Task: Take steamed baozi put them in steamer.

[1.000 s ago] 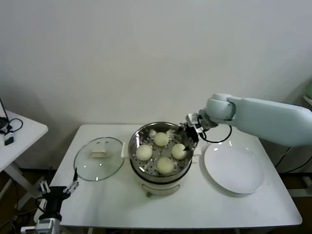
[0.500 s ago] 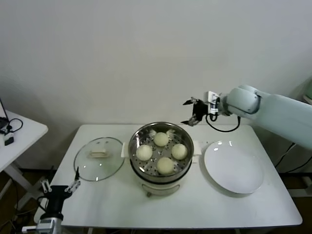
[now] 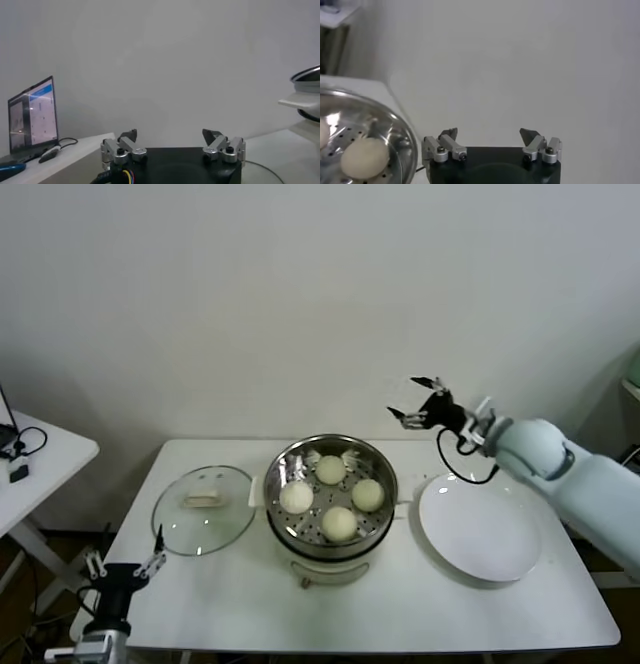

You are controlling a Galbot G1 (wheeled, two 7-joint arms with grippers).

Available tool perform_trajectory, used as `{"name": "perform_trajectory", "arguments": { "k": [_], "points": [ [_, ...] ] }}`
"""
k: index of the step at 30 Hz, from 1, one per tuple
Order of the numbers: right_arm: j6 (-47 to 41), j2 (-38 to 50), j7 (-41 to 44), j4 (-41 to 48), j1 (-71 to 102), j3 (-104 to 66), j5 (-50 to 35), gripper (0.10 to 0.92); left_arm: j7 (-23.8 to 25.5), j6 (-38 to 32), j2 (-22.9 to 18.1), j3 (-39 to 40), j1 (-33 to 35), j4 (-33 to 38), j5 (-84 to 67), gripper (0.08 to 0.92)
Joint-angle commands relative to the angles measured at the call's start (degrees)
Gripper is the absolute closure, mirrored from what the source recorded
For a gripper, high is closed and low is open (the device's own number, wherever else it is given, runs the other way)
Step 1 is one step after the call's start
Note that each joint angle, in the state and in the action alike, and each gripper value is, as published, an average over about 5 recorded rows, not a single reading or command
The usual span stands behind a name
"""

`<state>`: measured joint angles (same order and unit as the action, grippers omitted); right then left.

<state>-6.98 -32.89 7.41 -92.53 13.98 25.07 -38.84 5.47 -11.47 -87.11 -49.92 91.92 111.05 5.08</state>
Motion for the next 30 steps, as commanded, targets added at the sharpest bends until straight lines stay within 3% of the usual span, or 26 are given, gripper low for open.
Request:
{"name": "perform_trajectory", "arguments": {
  "k": [1, 12, 30],
  "points": [
    [19.4, -7.7, -9.1, -3.7, 51.3, -44.7, 4.2, 0.203, 0.0, 0.2, -0.3, 0.4, 0.1, 0.3, -0.4, 0.177],
    [26.1, -21.5, -9.4, -11.7, 69.6, -57.0, 5.4, 0.203, -0.2, 0.0, -1.1, 0.7, 0.1, 0.5, -0.2, 0.177],
    [32.5, -34.7, -9.5, -16.6, 80.9, -52.5, 7.5, 0.203, -0.4, -0.1, -2.2, 1.6, 0.6, 1.7, -0.4, 0.177]
  ]
}}
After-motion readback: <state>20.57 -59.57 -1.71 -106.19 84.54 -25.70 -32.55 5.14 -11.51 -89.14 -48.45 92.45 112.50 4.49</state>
